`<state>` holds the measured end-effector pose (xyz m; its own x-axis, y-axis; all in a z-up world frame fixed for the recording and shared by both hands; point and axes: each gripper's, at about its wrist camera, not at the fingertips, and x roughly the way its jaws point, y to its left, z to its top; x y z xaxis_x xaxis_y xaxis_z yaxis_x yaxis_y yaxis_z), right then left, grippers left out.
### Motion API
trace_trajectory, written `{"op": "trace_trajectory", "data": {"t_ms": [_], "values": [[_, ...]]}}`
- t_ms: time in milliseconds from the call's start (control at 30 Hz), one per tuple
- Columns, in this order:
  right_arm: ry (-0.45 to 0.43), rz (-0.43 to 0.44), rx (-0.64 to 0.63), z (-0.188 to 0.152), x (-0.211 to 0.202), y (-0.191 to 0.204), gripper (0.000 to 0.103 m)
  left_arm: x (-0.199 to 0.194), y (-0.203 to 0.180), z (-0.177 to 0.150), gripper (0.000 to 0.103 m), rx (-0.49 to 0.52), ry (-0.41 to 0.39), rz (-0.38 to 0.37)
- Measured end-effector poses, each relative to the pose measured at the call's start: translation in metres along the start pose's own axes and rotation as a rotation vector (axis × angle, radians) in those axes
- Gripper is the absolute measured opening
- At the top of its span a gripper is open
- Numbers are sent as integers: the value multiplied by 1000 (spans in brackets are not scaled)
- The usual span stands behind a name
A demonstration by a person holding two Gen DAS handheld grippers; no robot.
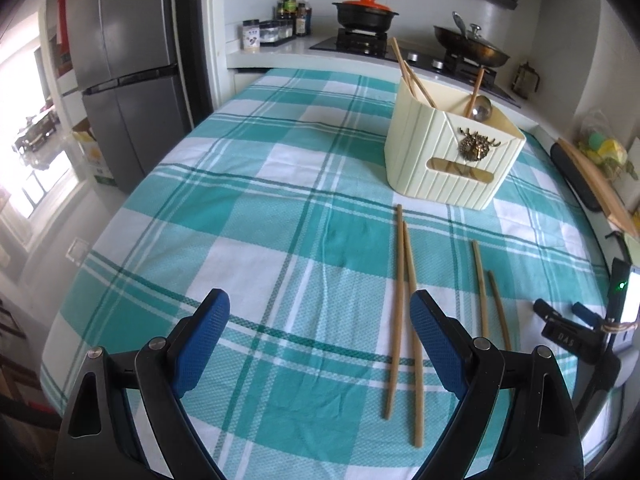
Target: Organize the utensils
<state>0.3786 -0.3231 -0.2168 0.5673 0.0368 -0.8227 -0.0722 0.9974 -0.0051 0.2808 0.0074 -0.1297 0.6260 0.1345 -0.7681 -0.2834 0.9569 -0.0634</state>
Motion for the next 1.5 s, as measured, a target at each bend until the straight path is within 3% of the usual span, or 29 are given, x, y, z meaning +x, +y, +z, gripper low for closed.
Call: {"op": "trace_trajectory", "data": {"t_ms": [367,633,900,1167,1367,1500], "values": [[0,-1,-1,0,0,1,103,14,56,-17,92,18,13,-22],[1,3,-3,2,2,2,103,21,67,-25,92,18,16,-41],[1,-3,3,2,2,2,103,25,54,-35,92,54,38,-54],[-2,9,10,2,1,2,103,47,36,-23,92,52,122,-178],[-44,138,37,1,-26,8,102,61,10,-11,92,145,135,-202],[-30,191,-71,-5,-50,40,99,67,-11,-8,92,199,130,-227]]}}
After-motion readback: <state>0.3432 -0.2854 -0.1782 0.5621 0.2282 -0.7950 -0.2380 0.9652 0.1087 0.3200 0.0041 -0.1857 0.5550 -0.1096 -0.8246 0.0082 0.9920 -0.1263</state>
